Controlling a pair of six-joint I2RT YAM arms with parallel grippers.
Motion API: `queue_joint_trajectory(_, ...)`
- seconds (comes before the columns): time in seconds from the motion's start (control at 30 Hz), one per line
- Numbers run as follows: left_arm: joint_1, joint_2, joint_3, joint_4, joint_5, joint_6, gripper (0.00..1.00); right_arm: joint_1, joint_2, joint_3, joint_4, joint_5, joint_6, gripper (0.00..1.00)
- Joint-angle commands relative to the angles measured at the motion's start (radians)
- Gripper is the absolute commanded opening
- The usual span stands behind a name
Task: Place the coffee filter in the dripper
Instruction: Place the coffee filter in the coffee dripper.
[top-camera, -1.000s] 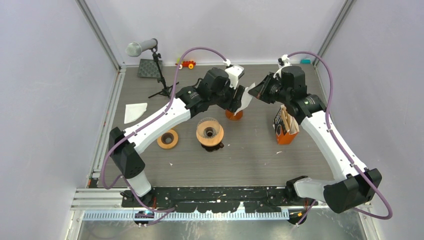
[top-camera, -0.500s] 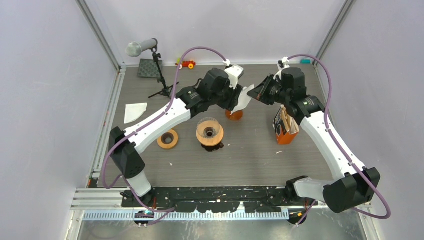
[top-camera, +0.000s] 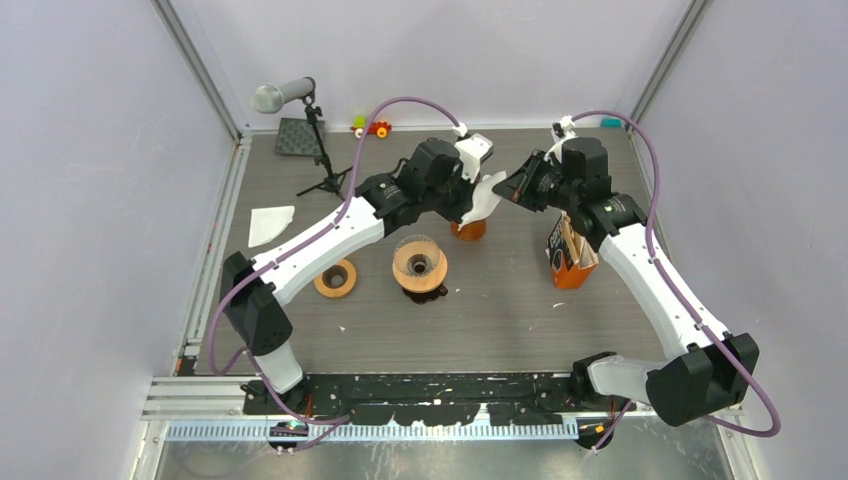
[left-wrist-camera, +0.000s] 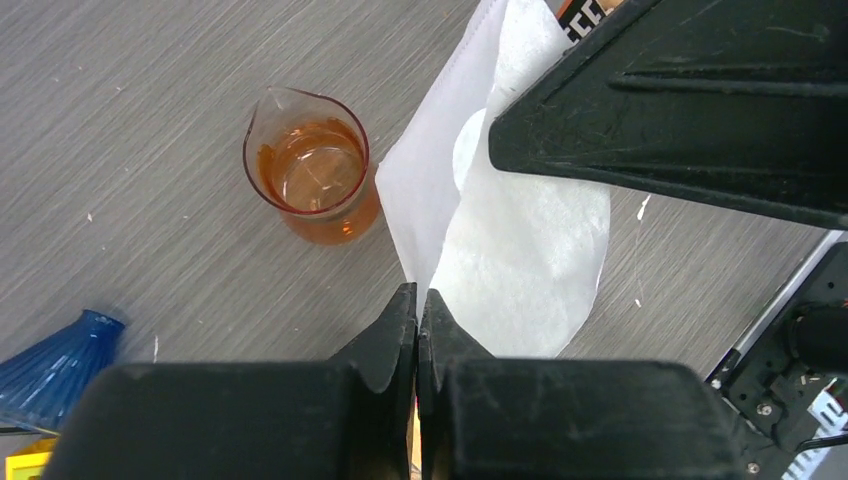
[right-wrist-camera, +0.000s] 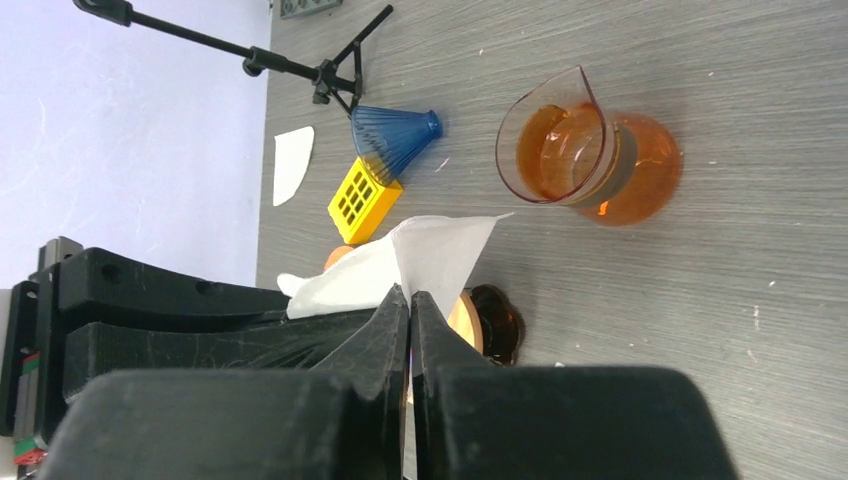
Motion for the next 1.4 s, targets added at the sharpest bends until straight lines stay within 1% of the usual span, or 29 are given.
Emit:
queue_joint_trajectory(0.0, 0.002, -0.026, 0.036, 0.024, 0.022, 0.084, 0.00, 0.009, -0.031, 0.004, 0.024, 0.016, -0.107, 0.10)
queue_joint_trajectory(0.1, 0.001, -0.046, 0.018, 0.027, 0.033, 0.124, 0.00, 0.026, -0.042, 0.016, -0.007, 0.066, -0.200, 0.19)
queue_joint_trajectory(0.13, 0.002, -0.051, 0.014, 0.028, 0.039, 0.136, 0.00, 0.032, -0.045, 0.019, -0.018, 0.077, -0.215, 0.21)
queue_joint_trajectory(0.23, 0.002, -0.066, 0.003, 0.022, 0.052, 0.160, 0.00, 0.045, -0.053, 0.030, -0.038, 0.091, -0.267, 0.34)
queue_joint_trajectory(0.33, 0.002, -0.073, 0.002, 0.016, 0.066, 0.194, 0.00, 0.054, -0.063, 0.033, -0.043, 0.092, -0.292, 0.42)
queue_joint_trajectory(0.43, 0.002, -0.076, 0.004, 0.007, 0.089, 0.201, 0.00, 0.056, -0.072, 0.032, -0.043, 0.084, -0.310, 0.44)
queue_joint_trajectory(0.6, 0.002, -0.076, 0.011, -0.010, 0.102, 0.216, 0.00, 0.056, -0.088, 0.036, -0.045, 0.073, -0.344, 0.44)
queue_joint_trajectory(0.67, 0.002, -0.075, 0.014, -0.020, 0.103, 0.222, 0.00, 0.055, -0.095, 0.037, -0.050, 0.059, -0.356, 0.42)
queue_joint_trajectory(0.87, 0.002, -0.069, 0.018, -0.013, 0.073, 0.223, 0.00, 0.055, -0.085, 0.038, -0.054, 0.026, -0.329, 0.21)
queue_joint_trajectory(1.03, 0.002, -0.050, 0.055, -0.020, 0.058, 0.212, 0.00, 0.055, -0.059, 0.040, -0.040, 0.022, -0.278, 0.09)
queue_joint_trajectory(1.1, 0.002, -0.042, 0.063, -0.015, 0.039, 0.199, 0.00, 0.055, -0.052, 0.042, -0.031, 0.032, -0.250, 0.01)
queue_joint_trajectory(1.13, 0.002, -0.036, 0.067, -0.011, 0.024, 0.193, 0.00, 0.056, -0.049, 0.043, -0.025, 0.038, -0.233, 0.01)
queue_joint_trajectory(1.2, 0.002, -0.022, 0.079, -0.004, -0.018, 0.172, 0.05, 0.050, -0.037, 0.055, -0.021, 0.044, -0.190, 0.01)
queue_joint_trajectory(1.23, 0.002, -0.013, 0.089, -0.006, -0.057, 0.170, 0.09, 0.044, -0.033, 0.060, -0.021, 0.045, -0.167, 0.01)
queue_joint_trajectory(1.27, 0.003, -0.003, 0.100, -0.011, -0.075, 0.132, 0.14, 0.036, -0.026, 0.065, -0.017, 0.046, -0.140, 0.00)
queue_joint_trajectory(1.37, 0.003, 0.016, 0.120, -0.023, -0.088, 0.087, 0.25, 0.018, -0.009, 0.070, -0.016, 0.047, -0.077, 0.00)
